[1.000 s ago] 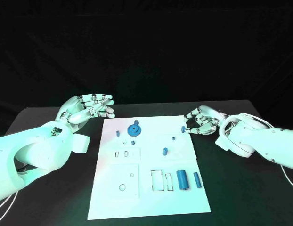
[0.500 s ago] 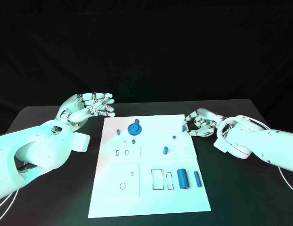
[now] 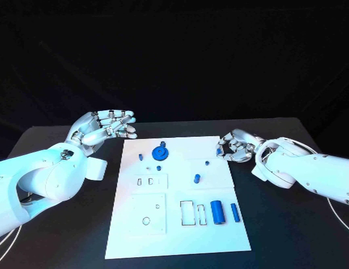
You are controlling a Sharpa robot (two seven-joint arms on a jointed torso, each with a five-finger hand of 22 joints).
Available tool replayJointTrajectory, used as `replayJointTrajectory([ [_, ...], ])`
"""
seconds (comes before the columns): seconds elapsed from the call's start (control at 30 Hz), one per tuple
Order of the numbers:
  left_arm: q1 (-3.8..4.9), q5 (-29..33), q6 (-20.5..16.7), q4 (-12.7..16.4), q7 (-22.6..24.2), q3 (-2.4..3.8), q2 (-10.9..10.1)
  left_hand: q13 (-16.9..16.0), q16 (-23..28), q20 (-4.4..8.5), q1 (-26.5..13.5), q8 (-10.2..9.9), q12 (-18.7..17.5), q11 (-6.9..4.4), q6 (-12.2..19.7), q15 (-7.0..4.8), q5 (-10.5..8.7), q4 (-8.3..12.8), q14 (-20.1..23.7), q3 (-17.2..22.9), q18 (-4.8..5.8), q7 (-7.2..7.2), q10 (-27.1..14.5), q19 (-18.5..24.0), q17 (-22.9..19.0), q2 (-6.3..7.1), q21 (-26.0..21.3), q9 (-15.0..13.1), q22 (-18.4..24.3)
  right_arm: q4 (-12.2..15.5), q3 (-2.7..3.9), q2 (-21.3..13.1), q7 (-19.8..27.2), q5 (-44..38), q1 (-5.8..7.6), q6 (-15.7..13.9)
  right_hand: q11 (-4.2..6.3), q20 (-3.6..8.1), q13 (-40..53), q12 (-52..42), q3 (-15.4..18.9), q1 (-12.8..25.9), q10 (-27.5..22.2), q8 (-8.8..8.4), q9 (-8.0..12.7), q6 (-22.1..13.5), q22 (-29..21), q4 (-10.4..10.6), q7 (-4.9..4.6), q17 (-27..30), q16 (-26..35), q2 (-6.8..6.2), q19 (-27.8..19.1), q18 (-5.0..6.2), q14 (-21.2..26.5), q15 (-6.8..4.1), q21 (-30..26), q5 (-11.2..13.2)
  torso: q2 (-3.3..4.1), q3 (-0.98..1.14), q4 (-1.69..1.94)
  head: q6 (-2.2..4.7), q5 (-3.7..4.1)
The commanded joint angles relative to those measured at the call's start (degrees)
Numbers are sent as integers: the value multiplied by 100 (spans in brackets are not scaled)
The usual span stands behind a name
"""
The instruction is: Assemble the parts on the task board
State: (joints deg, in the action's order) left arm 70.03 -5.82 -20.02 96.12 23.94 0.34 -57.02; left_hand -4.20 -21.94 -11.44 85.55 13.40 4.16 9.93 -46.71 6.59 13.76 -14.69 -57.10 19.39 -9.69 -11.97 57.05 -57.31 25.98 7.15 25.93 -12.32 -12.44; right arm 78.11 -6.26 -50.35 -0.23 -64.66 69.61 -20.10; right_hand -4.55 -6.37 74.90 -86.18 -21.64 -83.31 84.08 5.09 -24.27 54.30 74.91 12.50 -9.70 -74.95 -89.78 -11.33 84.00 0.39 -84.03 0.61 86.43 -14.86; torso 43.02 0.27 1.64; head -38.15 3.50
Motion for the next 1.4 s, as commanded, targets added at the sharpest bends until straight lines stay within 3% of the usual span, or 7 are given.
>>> replayJointTrajectory([
  [0.03, 1, -22, 113, 4, 57, 2, 2, 7, -32, 15, -15, -32, -25, 27, 11, 4, 7, 15, 55, 48, -30, -150, 15, 63, 25, 37, 43, -12, -22, -19, 1, 23, 31, -14, -16, -4, -15, -16, 1159, -40, -48, -1, 289, 28, -6, 46, 1256, 4, 13, -1505, -22, 80, 395, 53, -597, -13, 37, 33, 1, -1, -10, -2, -3],
  [0.53, 1, -23, 114, 6, 53, 2, -9, 7, -32, 15, -15, -32, -25, 27, 11, 4, 7, 15, 55, 48, -30, -150, 15, 63, 25, 37, 43, -12, -22, -43, 1, 55, -12, -32, -31, -114, 15, 3, 1182, -62, -188, -21, 311, 92, -30, 174, 1286, -62, 49, -1505, -22, 126, 419, 43, -597, -35, 71, 75, -3, 0, -5, -6, -4],
  [0.83, 1, -23, 116, 5, 53, 2, -12, 7, -32, 15, -15, -32, -25, 27, 11, 4, 7, 15, 55, 48, -30, -150, 15, 63, 25, 37, 43, -12, -22, 55, 4, 43, 18, -53, -36, -735, 115, 73, 1240, -117, -449, -34, 365, 255, -108, 383, 1346, -197, 158, -1505, -22, 263, 468, 22, -597, -116, 146, 75, -4, 3, -11, -1, -23],
  [0.97, 1, -23, 117, -6, 48, 2, -11, 7, -32, 15, -15, -32, -25, 27, 11, 4, 7, 15, 55, 48, -30, -150, 15, 63, 25, 37, 43, -12, -22, 165, 14, 23, -96, -56, -18, -904, 127, 89, 1234, -111, -528, -6, 361, 283, -126, 398, 1344, -222, 169, -1505, -22, 302, 466, 23, -597, -128, 141, 57, -16, -2, -6, -12, -23],
  [1.17, 1, -23, 119, -33, 43, 2, 3, 7, -32, 15, -15, -32, -25, 27, 11, 4, 7, 15, 55, 48, -30, -150, 15, 63, 25, 37, 43, -12, -22, 441, 29, 0, -391, -28, 112, -999, 129, 96, 1205, -80, -553, 71, 336, 290, -135, 380, 1358, -212, 170, -1505, -22, 295, 477, 18, -597, -132, 158, 67, -26, -10, -1, -17, -20],
  [1.4, 2, -21, 118, -84, 32, 1, 56, 7, -32, 15, -15, -32, -25, 27, 11, 4, 7, 15, 55, 48, -30, -150, 15, 63, 25, 37, 43, -12, -22, 920, 34, 106, -882, -49, 265, -1029, 129, 98, 1200, -74, -566, 99, 332, 290, -138, 366, 1385, -209, 169, -1505, -22, 297, 500, 8, -597, -132, 194, 70, -59, -19, -7, -21, -52],
])
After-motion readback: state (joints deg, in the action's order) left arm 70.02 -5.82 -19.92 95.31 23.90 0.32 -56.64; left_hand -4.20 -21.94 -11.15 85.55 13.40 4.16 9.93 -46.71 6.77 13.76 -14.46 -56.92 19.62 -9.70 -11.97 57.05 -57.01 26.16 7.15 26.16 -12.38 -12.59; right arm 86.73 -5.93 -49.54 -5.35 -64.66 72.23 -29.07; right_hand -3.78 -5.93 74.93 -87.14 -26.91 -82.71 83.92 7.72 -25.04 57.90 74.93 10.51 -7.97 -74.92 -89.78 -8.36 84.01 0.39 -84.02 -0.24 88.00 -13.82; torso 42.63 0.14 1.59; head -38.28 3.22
